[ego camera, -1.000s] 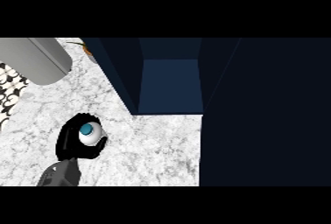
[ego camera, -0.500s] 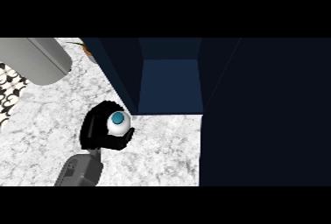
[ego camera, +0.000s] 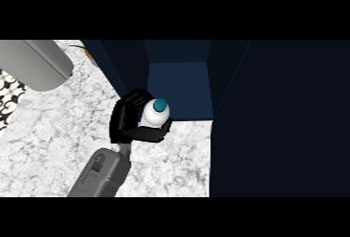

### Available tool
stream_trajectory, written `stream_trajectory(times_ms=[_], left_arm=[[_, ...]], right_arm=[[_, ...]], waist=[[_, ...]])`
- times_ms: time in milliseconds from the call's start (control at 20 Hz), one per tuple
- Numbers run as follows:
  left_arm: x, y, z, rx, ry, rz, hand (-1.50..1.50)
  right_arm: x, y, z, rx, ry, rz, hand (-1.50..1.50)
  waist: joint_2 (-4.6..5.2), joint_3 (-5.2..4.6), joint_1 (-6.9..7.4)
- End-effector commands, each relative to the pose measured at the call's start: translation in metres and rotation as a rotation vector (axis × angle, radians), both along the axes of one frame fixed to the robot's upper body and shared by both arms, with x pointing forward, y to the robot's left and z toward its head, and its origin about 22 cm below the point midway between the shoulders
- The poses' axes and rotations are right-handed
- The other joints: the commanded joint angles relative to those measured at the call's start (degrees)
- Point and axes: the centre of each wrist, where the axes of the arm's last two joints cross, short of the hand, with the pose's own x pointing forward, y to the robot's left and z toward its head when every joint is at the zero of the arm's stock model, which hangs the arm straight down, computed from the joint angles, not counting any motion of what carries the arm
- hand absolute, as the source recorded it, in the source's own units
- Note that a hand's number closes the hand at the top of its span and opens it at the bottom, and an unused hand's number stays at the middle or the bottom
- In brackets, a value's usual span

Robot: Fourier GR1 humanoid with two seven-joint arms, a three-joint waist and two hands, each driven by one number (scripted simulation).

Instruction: Pick up the bottled water, place it into the cabinet and close the cabinet

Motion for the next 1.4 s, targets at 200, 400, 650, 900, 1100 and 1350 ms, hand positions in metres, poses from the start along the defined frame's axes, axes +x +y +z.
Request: stream_trajectory(times_ms=[200, 400, 650, 900, 1100, 1350], left_arm=[[0.038, -0.03, 0.03, 0.116, 0.047, 0.098, 1.5], [0.045, -0.053, 0.024, 0.172, 0.077, 0.144, 1.5], [0.062, -0.038, 0.014, 0.175, 0.115, 0.155, 1.5], [0.078, -0.054, 0.031, 0.182, 0.131, 0.145, 1.5], [0.093, -0.045, 0.03, 0.201, 0.115, 0.197, 1.5], [0.099, -0.051, 0.031, 0.238, 0.087, 0.228, 1.5]], right_arm=[[-0.004, 0.014, 0.036, 0.062, -0.068, 0.038, -1.5], [0.001, 0.014, 0.032, 0.06, -0.073, 0.063, -1.5], [-0.002, 0.009, 0.03, 0.103, -0.088, 0.053, -1.5], [0.001, 0.005, 0.033, 0.103, -0.048, 0.062, -1.5], [-0.009, 0.007, 0.03, 0.09, -0.063, 0.068, -1.5], [-0.002, 0.005, 0.03, 0.085, -0.078, 0.084, -1.5]], waist=[[0.17, 0.02, -0.13], [0.47, -0.02, -1.22], [0.54, -0.03, -1.36], [0.66, -0.04, -1.32], [0.67, -0.04, -2.1], [0.75, -0.03, -2.48]])
